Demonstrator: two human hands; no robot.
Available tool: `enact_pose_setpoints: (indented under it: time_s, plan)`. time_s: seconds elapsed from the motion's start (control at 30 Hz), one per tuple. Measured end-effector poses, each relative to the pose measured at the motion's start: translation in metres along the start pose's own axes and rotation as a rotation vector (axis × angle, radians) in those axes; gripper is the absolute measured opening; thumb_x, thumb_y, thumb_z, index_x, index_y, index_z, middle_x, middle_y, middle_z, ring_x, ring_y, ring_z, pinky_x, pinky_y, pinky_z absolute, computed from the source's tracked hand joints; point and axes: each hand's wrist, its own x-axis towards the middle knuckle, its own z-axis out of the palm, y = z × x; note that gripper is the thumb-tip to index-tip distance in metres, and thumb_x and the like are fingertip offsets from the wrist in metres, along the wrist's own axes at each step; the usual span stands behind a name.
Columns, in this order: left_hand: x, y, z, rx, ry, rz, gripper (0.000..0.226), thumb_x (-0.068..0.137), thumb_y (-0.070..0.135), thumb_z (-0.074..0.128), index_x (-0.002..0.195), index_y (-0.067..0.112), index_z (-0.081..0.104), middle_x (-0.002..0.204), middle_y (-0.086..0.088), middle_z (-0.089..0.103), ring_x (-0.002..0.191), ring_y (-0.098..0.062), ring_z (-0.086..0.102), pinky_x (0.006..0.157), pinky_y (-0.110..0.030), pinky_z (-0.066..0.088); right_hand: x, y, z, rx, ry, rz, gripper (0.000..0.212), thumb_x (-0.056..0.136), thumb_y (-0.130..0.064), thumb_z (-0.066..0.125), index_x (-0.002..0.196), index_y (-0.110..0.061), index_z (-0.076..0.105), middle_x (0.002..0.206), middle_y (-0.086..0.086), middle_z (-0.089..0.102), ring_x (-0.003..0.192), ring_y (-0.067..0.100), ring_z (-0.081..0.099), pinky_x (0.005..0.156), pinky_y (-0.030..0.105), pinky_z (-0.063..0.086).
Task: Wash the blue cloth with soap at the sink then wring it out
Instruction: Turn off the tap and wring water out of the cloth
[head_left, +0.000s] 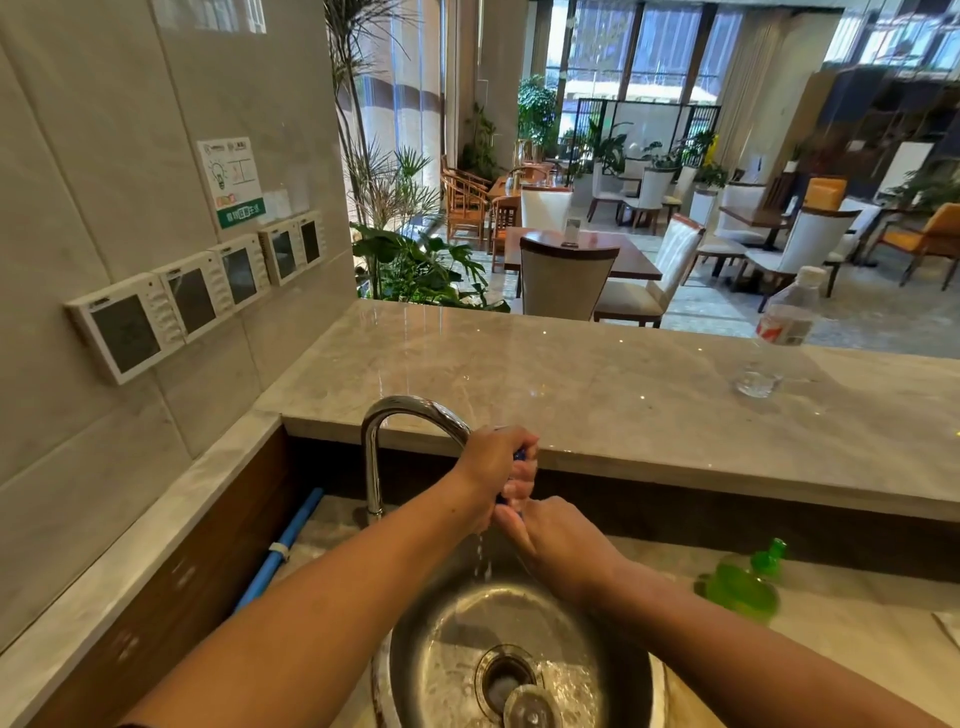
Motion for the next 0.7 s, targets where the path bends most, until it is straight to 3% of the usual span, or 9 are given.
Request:
enact_pose_setpoints:
  time_s: [0.1, 0.23, 0.3, 0.4, 0.5, 0.6, 0.7]
  plan:
    - [0.000, 0.002, 0.001, -0.029, 0.020, 0.017, 0.036, 0.094, 0.013, 0.046, 0.059, 0.013, 0.050, 0.045, 0.001, 0.036, 0.034, -0.011, 0.029, 0.036, -0.021, 0.024, 0.001, -0.001, -0.003, 0.135, -0.014, 0.062, 0.046, 0.107, -0.042, 0.026, 0.078, -0.018, 0.054, 0.062, -0.004, 0.046, 0.051, 0.008, 0.040, 0.056, 0.028, 0.039]
    - [-0.010, 0.004, -0.006, -0.228, -0.088, 0.001, 0.026, 0.093, 0.015, 0.051, 0.068, 0.012, 0.052, 0.049, 0.001, 0.038, 0.038, -0.012, 0.035, 0.041, -0.025, 0.033, -0.005, -0.005, -0.011, 0.515, -0.028, 0.221, 0.043, 0.102, -0.049, 0.042, 0.072, -0.023, 0.057, 0.061, -0.005, 0.053, 0.052, 0.007, 0.046, 0.060, 0.027, 0.041]
    - [-0.019, 0.000, -0.009, -0.358, -0.139, 0.023, 0.020, 0.093, 0.016, 0.055, 0.073, 0.011, 0.054, 0.052, -0.001, 0.042, 0.042, -0.014, 0.042, 0.046, -0.027, 0.042, -0.015, -0.007, -0.013, 0.639, -0.006, 0.233, 0.039, 0.096, -0.056, 0.049, 0.081, -0.023, 0.061, 0.067, -0.004, 0.059, 0.055, 0.009, 0.053, 0.061, 0.029, 0.045]
    - [-0.031, -0.022, -0.015, -0.533, -0.138, 0.055, 0.012, 0.085, 0.017, 0.067, 0.084, 0.009, 0.058, 0.064, -0.005, 0.052, 0.057, -0.018, 0.056, 0.063, -0.033, 0.051, -0.036, -0.008, -0.006, 0.678, 0.059, 0.277, 0.039, 0.082, -0.059, 0.067, 0.105, -0.029, 0.058, 0.092, -0.002, 0.068, 0.068, 0.011, 0.066, 0.064, 0.026, 0.054]
    - [-0.047, -0.051, -0.025, -0.644, -0.084, 0.060, 0.025, 0.080, 0.001, 0.068, 0.103, 0.006, 0.058, 0.092, -0.017, 0.067, 0.089, -0.031, 0.071, 0.088, -0.051, 0.055, -0.059, -0.014, 0.010, 0.624, 0.192, 0.304, 0.038, 0.083, -0.043, 0.075, 0.111, -0.031, 0.053, 0.103, -0.004, 0.067, 0.081, 0.013, 0.071, 0.069, 0.030, 0.061]
    - [-0.068, -0.072, -0.040, -0.600, -0.222, 0.012, 0.054, 0.078, -0.016, 0.053, 0.125, 0.011, 0.048, 0.130, -0.034, 0.060, 0.122, -0.054, 0.057, 0.108, -0.070, 0.036, -0.076, -0.023, 0.033, 0.845, 0.278, 0.389, 0.026, 0.087, -0.031, 0.074, 0.107, -0.025, 0.059, 0.099, 0.001, 0.070, 0.080, 0.019, 0.072, 0.069, 0.036, 0.062]
    - [-0.077, -0.084, -0.055, -0.466, -0.289, -0.012, 0.066, 0.080, -0.017, 0.050, 0.139, 0.011, 0.040, 0.141, -0.036, 0.051, 0.129, -0.056, 0.050, 0.114, -0.068, 0.030, -0.088, -0.030, 0.056, 1.060, 0.256, 0.456, 0.018, 0.090, -0.030, 0.069, 0.105, -0.021, 0.065, 0.092, 0.003, 0.070, 0.073, 0.020, 0.069, 0.059, 0.035, 0.058]
